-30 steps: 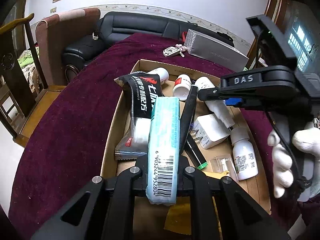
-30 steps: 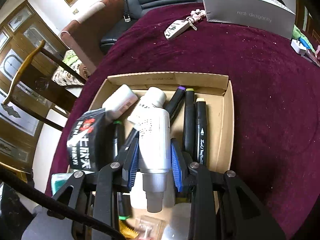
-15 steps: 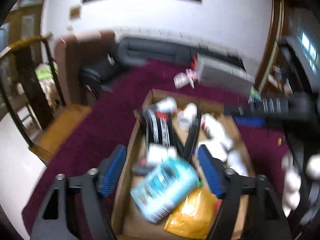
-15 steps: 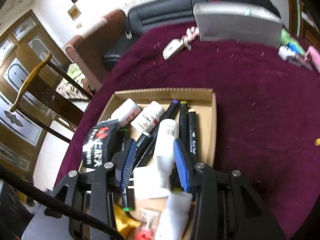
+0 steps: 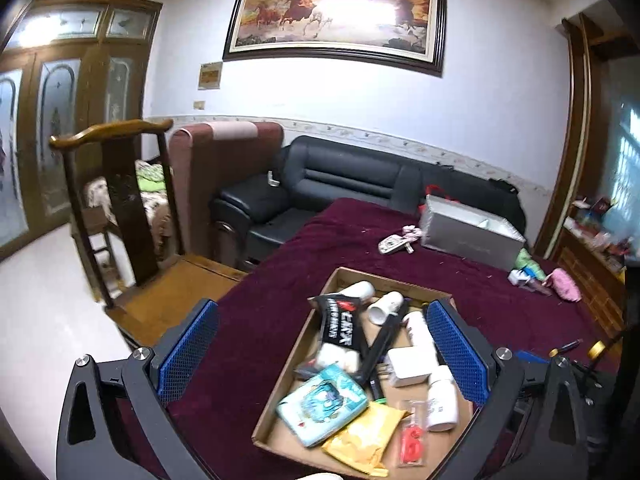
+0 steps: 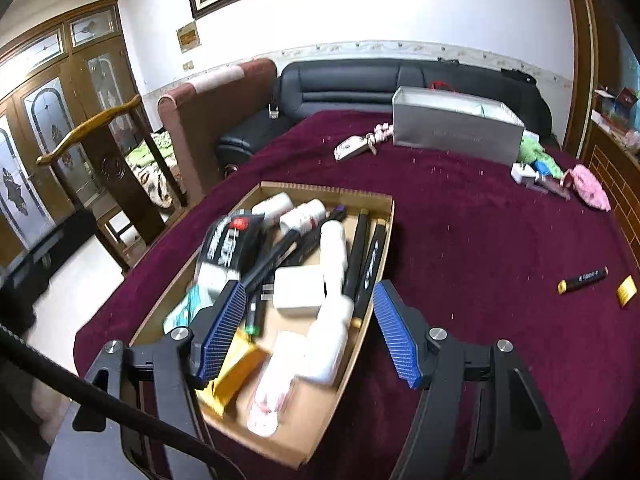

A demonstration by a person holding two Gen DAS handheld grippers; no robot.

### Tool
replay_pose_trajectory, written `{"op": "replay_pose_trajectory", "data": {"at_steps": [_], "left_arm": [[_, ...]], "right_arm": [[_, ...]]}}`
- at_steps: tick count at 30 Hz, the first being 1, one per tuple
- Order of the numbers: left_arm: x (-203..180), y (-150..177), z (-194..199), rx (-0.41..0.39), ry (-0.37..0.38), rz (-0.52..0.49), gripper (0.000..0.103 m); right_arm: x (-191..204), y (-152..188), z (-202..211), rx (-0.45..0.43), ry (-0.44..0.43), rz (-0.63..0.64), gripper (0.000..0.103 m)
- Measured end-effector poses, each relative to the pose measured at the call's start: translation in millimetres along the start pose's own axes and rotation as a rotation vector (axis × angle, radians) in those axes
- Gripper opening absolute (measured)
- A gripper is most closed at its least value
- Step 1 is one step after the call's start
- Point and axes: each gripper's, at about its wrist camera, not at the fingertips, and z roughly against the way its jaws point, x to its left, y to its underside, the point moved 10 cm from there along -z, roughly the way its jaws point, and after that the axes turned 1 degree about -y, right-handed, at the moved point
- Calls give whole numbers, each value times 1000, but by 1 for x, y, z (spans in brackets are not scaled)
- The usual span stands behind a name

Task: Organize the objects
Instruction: 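Open both tools to drop the packet and spray bottle into the tray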

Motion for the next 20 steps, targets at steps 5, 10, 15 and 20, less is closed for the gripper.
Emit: {"op": "replay_pose_trajectory", "data": {"at_steps": [5, 10, 15, 20], "left_arm": [[-4, 0, 11, -12, -25, -22, 102], [-5, 3, 13, -1, -45, -30, 102], [-3, 5, 10, 14, -52, -29, 102], [-2, 9, 7, 26, -56, -37, 102]], "right_arm": [[0, 16, 2, 25, -14, -2, 67], [6, 19, 6, 22, -21, 18, 67], [12, 22, 6, 31, -25, 31, 67], [15, 25, 0, 47, -28, 34, 67]]}}
